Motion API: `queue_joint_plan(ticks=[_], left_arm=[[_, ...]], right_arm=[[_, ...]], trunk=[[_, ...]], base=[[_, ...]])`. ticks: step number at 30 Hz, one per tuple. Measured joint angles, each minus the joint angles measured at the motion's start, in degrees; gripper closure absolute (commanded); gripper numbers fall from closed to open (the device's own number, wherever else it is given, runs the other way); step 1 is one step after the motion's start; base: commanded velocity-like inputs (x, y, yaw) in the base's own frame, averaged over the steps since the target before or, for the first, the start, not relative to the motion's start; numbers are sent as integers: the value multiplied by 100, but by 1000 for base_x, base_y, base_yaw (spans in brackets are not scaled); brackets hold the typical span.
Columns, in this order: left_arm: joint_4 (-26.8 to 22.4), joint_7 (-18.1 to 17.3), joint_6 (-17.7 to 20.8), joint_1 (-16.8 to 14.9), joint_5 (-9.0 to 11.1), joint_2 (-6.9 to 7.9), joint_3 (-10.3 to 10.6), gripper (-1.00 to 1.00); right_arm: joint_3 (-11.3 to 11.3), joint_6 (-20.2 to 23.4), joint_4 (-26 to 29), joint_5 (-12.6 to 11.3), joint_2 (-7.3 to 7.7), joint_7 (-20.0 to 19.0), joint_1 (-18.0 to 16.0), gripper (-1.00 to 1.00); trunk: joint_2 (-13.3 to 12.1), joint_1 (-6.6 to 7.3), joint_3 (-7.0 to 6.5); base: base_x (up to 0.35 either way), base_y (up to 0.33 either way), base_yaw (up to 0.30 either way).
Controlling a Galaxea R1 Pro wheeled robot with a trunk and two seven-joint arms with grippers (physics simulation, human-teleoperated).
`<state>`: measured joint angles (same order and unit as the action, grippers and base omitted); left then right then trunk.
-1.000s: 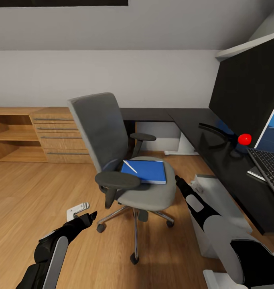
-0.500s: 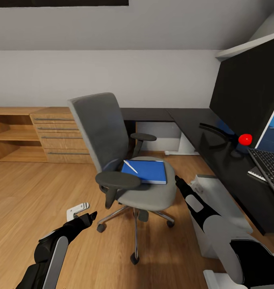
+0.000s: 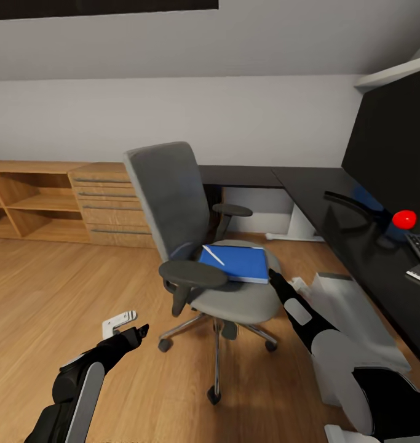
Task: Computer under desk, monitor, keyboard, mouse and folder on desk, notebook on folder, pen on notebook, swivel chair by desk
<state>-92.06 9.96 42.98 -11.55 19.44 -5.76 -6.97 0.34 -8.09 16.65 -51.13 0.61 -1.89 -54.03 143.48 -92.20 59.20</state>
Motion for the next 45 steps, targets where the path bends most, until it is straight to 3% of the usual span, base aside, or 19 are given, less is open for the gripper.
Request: queue_joint_plan(ticks=[26,45], left_arm=[[1,4,3,-1,0,0,7,-100],[74,9,-8,-2,-5,-1,10,-100]], right_arm=[[4,0,24,-5,8,-17,1,-100],[-3,0,30,-7,23,-18,2,-100]], trunk=[[0,0,0],[0,0,0]], base=[[0,0,192],[0,0,-206]])
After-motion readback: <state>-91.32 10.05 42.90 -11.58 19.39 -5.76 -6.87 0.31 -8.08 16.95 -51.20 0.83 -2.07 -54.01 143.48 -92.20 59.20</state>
